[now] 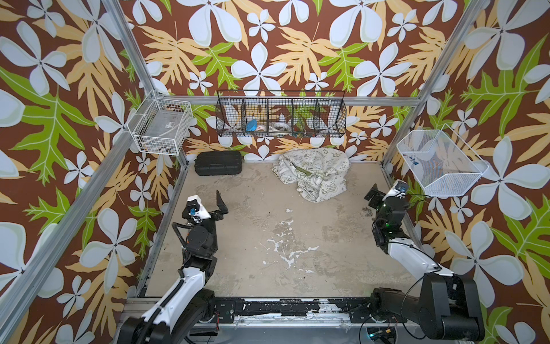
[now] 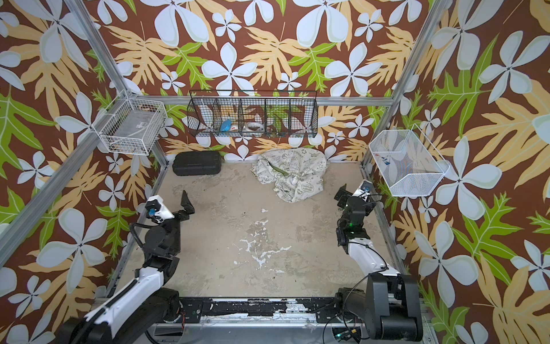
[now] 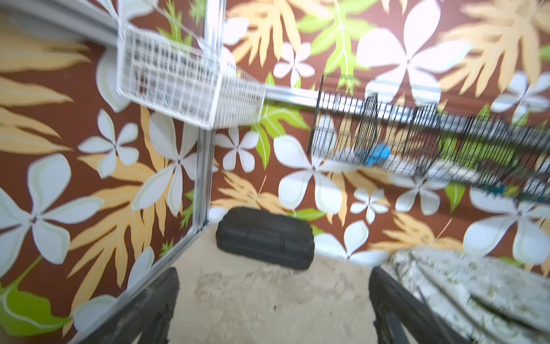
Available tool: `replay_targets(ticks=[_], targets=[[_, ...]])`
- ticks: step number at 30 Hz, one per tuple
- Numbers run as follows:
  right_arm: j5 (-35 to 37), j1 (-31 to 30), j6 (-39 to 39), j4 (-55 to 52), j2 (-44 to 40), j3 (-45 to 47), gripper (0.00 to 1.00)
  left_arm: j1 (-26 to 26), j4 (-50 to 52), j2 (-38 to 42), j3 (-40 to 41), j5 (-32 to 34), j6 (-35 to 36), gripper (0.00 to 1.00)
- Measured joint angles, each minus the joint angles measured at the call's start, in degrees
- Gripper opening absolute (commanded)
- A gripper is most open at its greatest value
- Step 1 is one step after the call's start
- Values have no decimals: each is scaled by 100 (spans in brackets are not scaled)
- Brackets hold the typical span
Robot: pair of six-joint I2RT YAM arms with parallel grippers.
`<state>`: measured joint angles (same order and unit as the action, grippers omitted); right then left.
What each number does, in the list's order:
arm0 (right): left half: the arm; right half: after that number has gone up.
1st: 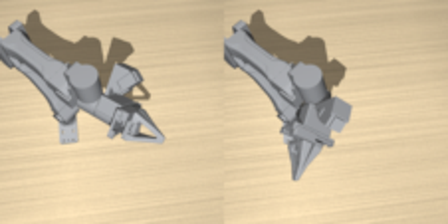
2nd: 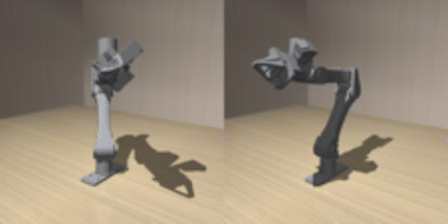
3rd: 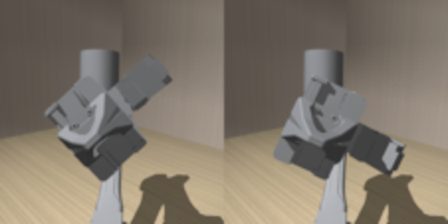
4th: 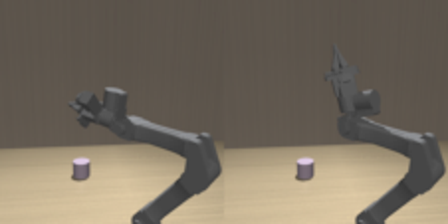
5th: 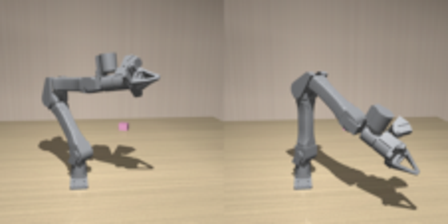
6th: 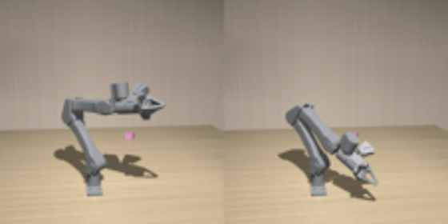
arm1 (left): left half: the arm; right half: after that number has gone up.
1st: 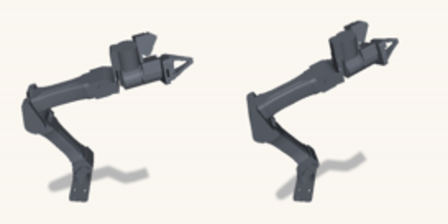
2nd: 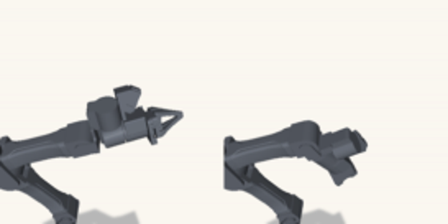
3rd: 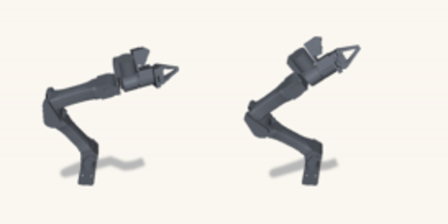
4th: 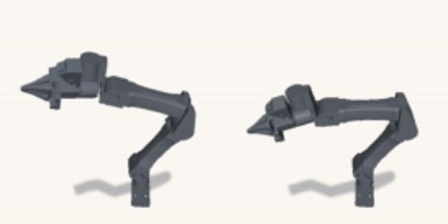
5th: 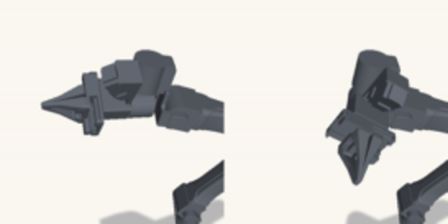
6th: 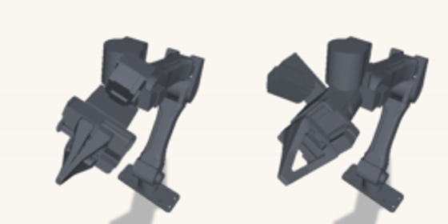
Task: Unzip the jacket
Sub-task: Move the jacket to the center of the board.
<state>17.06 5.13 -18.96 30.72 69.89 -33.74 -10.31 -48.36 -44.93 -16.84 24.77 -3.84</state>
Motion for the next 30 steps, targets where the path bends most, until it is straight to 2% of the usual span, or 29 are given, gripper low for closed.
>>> replay_targets(ticks=[4,8,11,15,20,25,30], targets=[[-1058,210,-533,-1069,444,-1016,99,0,997,691,-490,-57,-52,100],[-2402,195,-914,-1836,1530,-2570,95,0,2131,422,-1434,-267,-4,100],[-2918,-20,-1001,-2524,2317,-3587,95,0,2916,11,-2153,-483,15,100],[-3366,-374,-887,-3272,3134,-4677,91,0,3560,-520,-2761,-999,-24,100],[-3547,-431,-844,-4004,3995,-5466,85,0,3943,-1432,-3353,-2072,-205,100],[-3639,-535,-767,-4452,4564,-5796,83,0,4022,-2159,-3571,-2968,-579,100],[-3617,-754,-643,-4664,4854,-5821,83,-37,3980,-2487,-3550,-3279,-826,100]])
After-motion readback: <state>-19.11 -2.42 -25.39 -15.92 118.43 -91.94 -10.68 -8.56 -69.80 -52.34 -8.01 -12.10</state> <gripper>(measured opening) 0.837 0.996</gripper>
